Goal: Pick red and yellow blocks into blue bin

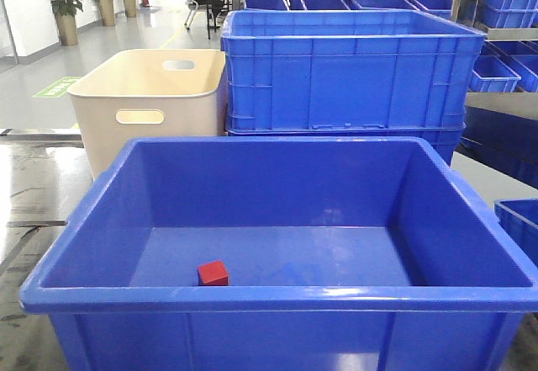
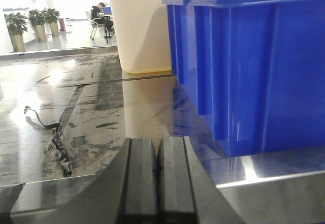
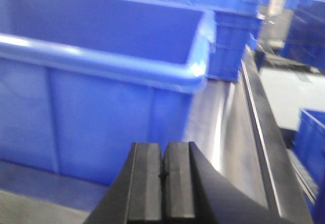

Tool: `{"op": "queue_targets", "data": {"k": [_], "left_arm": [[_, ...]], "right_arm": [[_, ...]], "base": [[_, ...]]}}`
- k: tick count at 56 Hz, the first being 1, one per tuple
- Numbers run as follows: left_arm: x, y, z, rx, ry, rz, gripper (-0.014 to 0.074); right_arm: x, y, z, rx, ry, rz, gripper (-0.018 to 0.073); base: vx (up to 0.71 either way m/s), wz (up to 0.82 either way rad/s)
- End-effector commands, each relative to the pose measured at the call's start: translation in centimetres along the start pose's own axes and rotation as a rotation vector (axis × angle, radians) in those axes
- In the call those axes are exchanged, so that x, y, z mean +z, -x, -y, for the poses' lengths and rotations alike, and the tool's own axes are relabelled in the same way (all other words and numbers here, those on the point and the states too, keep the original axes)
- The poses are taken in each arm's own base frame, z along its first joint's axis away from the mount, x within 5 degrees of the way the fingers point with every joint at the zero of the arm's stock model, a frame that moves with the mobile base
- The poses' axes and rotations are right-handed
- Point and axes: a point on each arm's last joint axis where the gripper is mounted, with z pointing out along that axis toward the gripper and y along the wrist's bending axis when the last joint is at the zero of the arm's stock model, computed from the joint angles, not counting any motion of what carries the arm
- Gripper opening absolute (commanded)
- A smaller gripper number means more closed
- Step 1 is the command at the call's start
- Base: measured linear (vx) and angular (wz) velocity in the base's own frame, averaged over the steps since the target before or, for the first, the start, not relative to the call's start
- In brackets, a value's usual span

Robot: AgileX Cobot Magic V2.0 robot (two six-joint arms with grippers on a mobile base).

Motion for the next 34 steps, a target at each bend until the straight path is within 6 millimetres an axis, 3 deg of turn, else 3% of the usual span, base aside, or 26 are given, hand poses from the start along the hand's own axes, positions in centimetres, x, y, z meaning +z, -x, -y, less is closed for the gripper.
{"op": "queue_targets", "data": {"k": [1, 34], "left_arm": [[-0.2, 1.3, -0.1, -0.009, 0.009, 0.109, -0.0006], [-0.2, 1.3, -0.1, -0.009, 0.009, 0.109, -0.0006]], "right_arm": [[0.0, 0.6, 0.2, -0.010, -0.032, 0.080, -0.0011], [0.7, -2.9, 0.0, 0.059, -0.093, 0.153, -0.0011]], "base": [[0.00, 0.00], [0.00, 0.00]]}}
